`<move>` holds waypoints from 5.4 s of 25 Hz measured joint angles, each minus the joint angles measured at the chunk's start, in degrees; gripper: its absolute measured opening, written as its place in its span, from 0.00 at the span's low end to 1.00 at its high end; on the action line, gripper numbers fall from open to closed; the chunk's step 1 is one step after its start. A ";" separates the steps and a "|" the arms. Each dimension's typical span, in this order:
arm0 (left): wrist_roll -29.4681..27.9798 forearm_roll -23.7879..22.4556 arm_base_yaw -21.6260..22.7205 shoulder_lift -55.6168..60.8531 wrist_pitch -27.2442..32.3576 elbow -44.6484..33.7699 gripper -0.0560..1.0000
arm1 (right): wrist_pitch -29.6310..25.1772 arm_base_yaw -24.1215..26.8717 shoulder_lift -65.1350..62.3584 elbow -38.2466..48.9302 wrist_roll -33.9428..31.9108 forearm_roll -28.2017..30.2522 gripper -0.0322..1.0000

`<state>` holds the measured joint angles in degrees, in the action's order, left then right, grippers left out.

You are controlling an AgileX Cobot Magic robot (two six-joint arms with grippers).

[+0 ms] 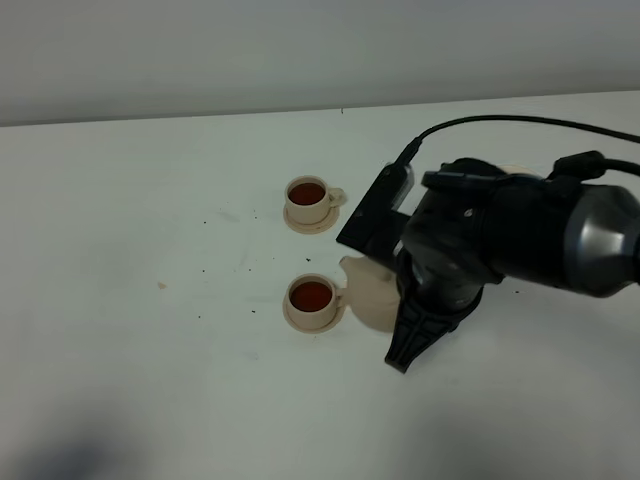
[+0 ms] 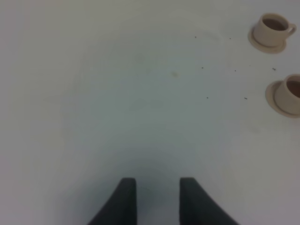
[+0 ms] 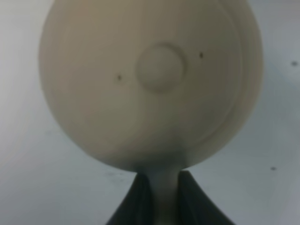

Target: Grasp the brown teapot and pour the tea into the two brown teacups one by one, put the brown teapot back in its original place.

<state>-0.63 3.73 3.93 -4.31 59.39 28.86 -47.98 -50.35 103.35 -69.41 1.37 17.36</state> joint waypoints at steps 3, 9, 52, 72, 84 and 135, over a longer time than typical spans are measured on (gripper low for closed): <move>0.00 0.00 0.00 0.00 0.00 0.00 0.29 | 0.39 3.88 -1.09 0.00 0.00 0.53 0.13; 0.00 0.00 0.00 0.00 0.00 0.00 0.29 | 5.55 13.77 -1.31 0.00 0.07 0.81 0.13; 0.00 0.00 0.00 0.00 0.00 0.00 0.29 | 13.55 30.22 15.04 -10.21 10.27 -8.19 0.13; 0.00 0.00 0.00 0.00 0.00 0.00 0.29 | 11.86 30.26 15.15 -10.21 10.04 -9.13 0.37; 0.00 0.00 0.00 0.00 0.00 0.00 0.29 | -2.97 30.26 9.07 -12.31 3.01 -8.75 0.55; 0.00 0.00 0.00 0.00 0.00 0.00 0.29 | -13.08 30.50 -96.39 41.07 5.61 -19.25 0.37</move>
<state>-0.63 3.73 3.93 -4.31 59.39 28.86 -61.05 -19.85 6.96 -28.34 6.99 -1.89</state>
